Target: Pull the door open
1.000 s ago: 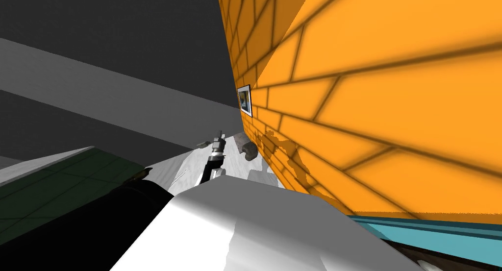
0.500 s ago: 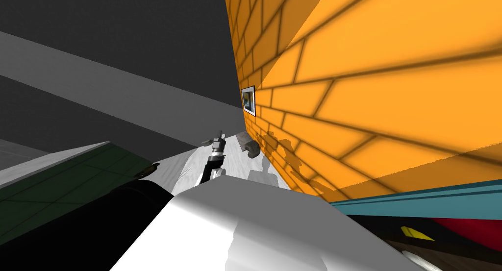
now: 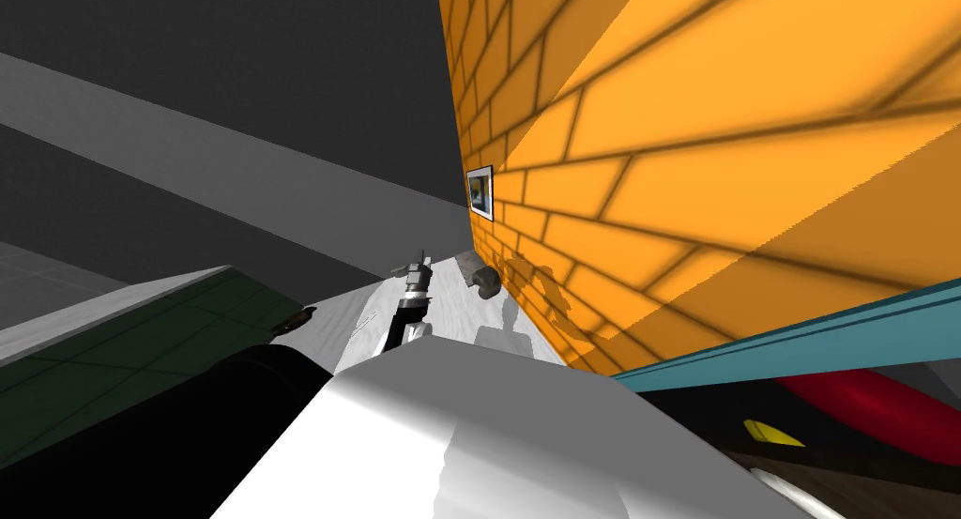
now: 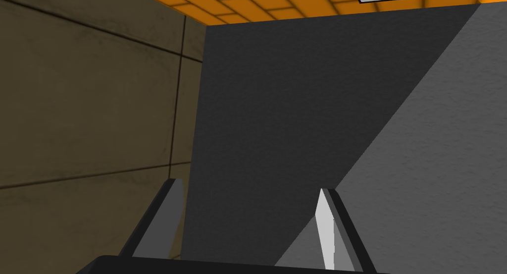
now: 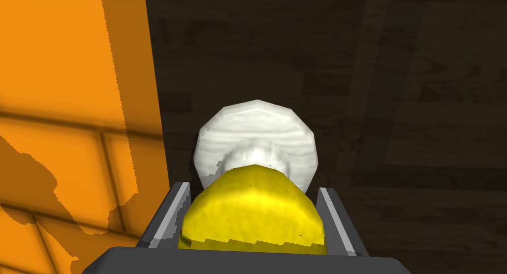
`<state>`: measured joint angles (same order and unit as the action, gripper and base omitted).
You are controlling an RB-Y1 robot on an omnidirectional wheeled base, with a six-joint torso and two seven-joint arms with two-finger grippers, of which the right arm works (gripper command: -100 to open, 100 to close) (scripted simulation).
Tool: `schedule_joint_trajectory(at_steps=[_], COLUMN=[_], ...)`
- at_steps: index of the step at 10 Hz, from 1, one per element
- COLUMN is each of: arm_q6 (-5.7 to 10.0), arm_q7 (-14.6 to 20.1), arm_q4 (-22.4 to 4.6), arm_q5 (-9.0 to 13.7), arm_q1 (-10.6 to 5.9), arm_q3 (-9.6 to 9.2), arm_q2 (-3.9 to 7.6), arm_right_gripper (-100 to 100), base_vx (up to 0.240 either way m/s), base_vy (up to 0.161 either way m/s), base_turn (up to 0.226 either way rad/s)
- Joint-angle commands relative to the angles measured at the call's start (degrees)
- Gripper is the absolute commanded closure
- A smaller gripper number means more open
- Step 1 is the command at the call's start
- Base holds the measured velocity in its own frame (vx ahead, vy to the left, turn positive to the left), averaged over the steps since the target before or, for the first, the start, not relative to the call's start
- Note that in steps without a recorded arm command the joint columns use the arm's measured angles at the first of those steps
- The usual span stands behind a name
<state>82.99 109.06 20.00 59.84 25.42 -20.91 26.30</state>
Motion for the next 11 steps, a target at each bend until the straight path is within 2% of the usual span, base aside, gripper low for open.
schedule_joint_trajectory(at_steps=[1, 4, 5, 7, 8, 11], arm_q6=[0.91, 1.69, 2.87, 2.87, 4.02, 5.28], arm_q7=[0.1, 0.1, 0.2, 0.2, 0.3, 0.3], arm_q4=[-0.1, -0.1, -0.3, -0.3, -0.4, -0.5], arm_q5=[-0.6, -1.1, -1.9, -1.9, -2.7, -3.5], arm_q1=[0.13, 0.23, 0.40, 0.40, 0.56, 0.73], arm_q3=[-0.85, -1.59, -2.70, -2.70, -3.77, -4.96], arm_q2=[-0.01, -0.02, -0.04, -0.04, -0.05, -0.06], arm_right_gripper=[100, 100, 100, 100, 100, 100], base_vx=[-0.181, -0.186, -0.159, -0.146, -0.157, -0.218], base_vy=[0.018, 0.047, 0.086, 0.029, 0.018, 0.067], base_turn=[0.098, 0.059, 0.084, 0.028, 0.086, 0.073])
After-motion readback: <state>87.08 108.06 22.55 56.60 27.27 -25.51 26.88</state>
